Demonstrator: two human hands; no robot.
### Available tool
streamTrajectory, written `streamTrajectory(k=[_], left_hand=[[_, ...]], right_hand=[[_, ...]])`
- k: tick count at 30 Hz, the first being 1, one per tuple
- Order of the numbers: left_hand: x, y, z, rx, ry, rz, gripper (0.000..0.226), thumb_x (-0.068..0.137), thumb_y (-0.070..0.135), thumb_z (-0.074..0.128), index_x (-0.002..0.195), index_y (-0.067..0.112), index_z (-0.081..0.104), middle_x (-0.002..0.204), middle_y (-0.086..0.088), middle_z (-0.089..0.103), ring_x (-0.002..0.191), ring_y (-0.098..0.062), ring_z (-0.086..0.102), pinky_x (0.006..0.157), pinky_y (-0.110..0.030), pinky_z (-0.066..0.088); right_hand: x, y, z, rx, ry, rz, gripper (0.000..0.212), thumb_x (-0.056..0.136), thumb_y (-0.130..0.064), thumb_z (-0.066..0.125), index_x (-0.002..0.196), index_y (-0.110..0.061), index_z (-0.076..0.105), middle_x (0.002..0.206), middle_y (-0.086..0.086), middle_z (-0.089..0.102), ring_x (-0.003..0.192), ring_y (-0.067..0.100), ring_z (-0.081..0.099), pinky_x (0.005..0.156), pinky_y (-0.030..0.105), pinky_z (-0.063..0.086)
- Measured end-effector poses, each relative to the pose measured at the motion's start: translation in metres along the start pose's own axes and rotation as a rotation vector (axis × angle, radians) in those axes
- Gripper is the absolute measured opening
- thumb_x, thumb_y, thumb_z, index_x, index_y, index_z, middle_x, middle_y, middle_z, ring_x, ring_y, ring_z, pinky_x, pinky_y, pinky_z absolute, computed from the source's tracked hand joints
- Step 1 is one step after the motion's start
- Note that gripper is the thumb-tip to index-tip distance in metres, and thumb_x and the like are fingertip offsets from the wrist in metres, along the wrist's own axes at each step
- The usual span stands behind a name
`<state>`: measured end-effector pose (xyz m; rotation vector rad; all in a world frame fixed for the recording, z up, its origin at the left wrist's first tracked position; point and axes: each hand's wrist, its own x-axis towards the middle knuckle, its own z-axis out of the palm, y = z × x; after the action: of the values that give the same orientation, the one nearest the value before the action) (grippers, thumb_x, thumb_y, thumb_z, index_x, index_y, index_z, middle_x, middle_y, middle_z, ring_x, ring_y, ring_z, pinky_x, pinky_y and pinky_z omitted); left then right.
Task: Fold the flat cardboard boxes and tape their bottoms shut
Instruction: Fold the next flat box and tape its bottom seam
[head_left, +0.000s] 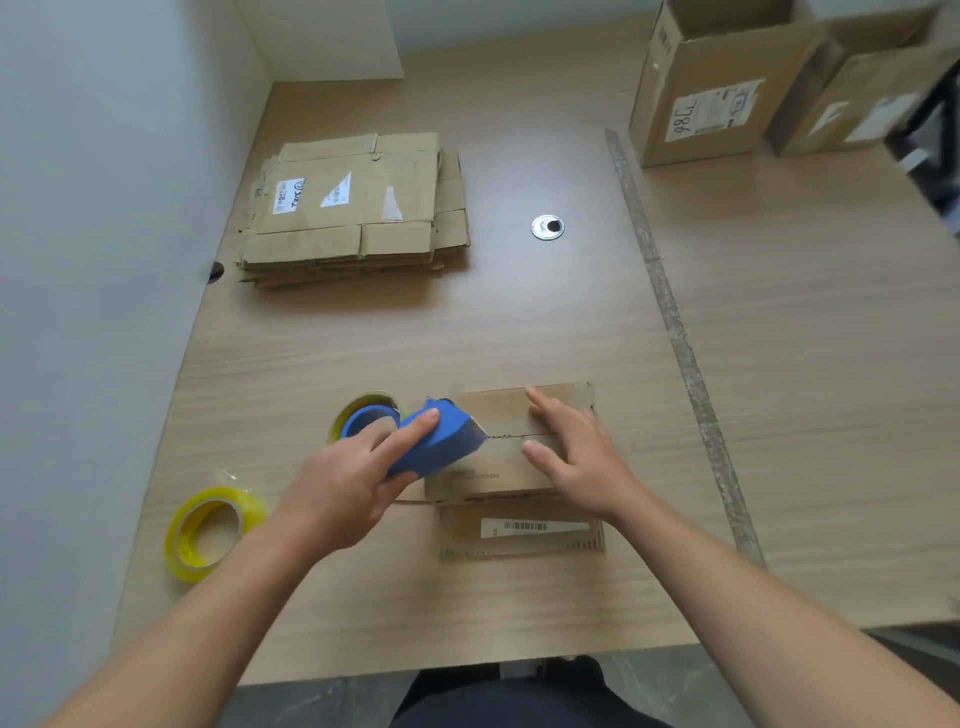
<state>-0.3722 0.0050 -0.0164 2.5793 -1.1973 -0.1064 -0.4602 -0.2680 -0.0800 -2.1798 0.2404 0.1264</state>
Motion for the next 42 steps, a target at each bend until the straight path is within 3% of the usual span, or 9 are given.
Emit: streamTrajectory(k=[3,10,17,21,26,29,33,38,42], left_hand=[[0.012,0.010,0.002,-0.007,-0.105,0.122,0.083,0.083,0.012,0.078,0.145,0.037,0.029,0.087,-0.005,0.057,0.060,-0.030,0.053,0.047,-0.038,0.050],[0.037,0.017,0.007,0.013,-0.343,0.180,0.081,0.096,0.026,0.064,0.152,0.051,0.012,0.101,-0.002,0.057,0.078,-0.028,0.057,0.065,-0.040,0.050],[0.054,0.016,0.011,0.040,-0.405,0.181,0.081,0.099,0.039,0.052,0.138,0.066,-0.013,0.097,0.008,0.047,0.080,-0.020,0.052,0.067,-0.036,0.047],[0.058,0.019,0.007,0.069,-0.433,0.179,0.086,0.099,0.043,0.049,0.127,0.075,-0.027,0.098,0.012,0.044,0.080,-0.017,0.050,0.066,-0.031,0.044],[0.071,0.027,-0.009,-0.005,-0.469,0.145,0.073,0.095,0.047,0.050,0.140,0.071,-0.002,0.129,0.013,0.058,0.097,-0.018,0.057,0.074,-0.029,0.041],[0.084,0.029,-0.019,-0.051,-0.553,0.060,0.066,0.088,0.054,0.044,0.140,0.070,0.008,0.112,0.007,0.066,0.088,-0.016,0.057,0.078,-0.030,0.046],[0.102,0.026,-0.024,-0.107,-0.674,-0.062,0.061,0.091,0.045,0.056,0.143,0.063,0.028,0.109,0.011,0.061,0.085,-0.006,0.056,0.065,-0.012,0.038],[0.121,0.037,-0.012,-0.203,-0.771,-0.162,0.063,0.086,0.042,0.060,0.144,0.053,0.038,0.137,0.013,0.055,0.113,-0.014,0.054,0.088,-0.028,0.041],[0.146,0.052,-0.003,-0.186,-0.821,-0.157,0.057,0.089,0.038,0.061,0.141,0.053,0.042,0.132,0.010,0.059,0.112,-0.017,0.055,0.097,-0.034,0.044]], right_hand=[[0.000,0.001,-0.008,0.127,-0.019,0.013,0.057,0.100,-0.034,0.056,0.150,-0.043,0.030,0.141,-0.007,0.053,0.129,0.002,0.040,0.119,0.045,0.020],[-0.002,0.003,-0.010,0.142,-0.060,-0.049,0.042,0.101,-0.032,0.055,0.133,-0.054,0.039,0.151,-0.012,0.043,0.148,0.009,0.023,0.123,0.039,0.003],[-0.001,0.009,-0.002,0.255,0.085,-0.031,0.011,0.097,-0.022,0.062,0.101,-0.016,0.071,0.131,-0.001,0.059,0.139,0.016,0.040,0.118,0.042,0.022],[-0.001,0.010,0.002,0.385,0.169,0.004,0.009,0.095,-0.013,0.064,0.093,-0.008,0.072,0.117,-0.001,0.062,0.130,0.015,0.050,0.107,0.025,0.037],[0.000,0.012,0.003,0.398,0.233,0.036,0.010,0.096,-0.014,0.063,0.088,-0.014,0.070,0.115,-0.004,0.062,0.120,0.006,0.054,0.100,0.021,0.040],[0.001,0.011,0.006,0.409,0.278,0.049,0.012,0.096,-0.016,0.062,0.086,-0.015,0.070,0.112,-0.008,0.058,0.109,0.000,0.056,0.092,0.017,0.042],[0.003,0.019,0.001,0.450,0.374,0.103,0.014,0.097,-0.010,0.058,0.087,-0.012,0.069,0.107,-0.011,0.064,0.103,0.002,0.059,0.089,0.018,0.044],[0.004,0.024,0.004,0.569,0.427,0.203,0.025,0.096,-0.011,0.053,0.076,-0.021,0.062,0.107,-0.012,0.069,0.103,0.002,0.062,0.089,0.023,0.046],[0.010,0.023,0.008,0.894,0.528,0.341,0.021,0.085,-0.018,0.052,0.068,-0.019,0.065,0.096,-0.001,0.076,0.101,0.016,0.071,0.092,0.040,0.053]])
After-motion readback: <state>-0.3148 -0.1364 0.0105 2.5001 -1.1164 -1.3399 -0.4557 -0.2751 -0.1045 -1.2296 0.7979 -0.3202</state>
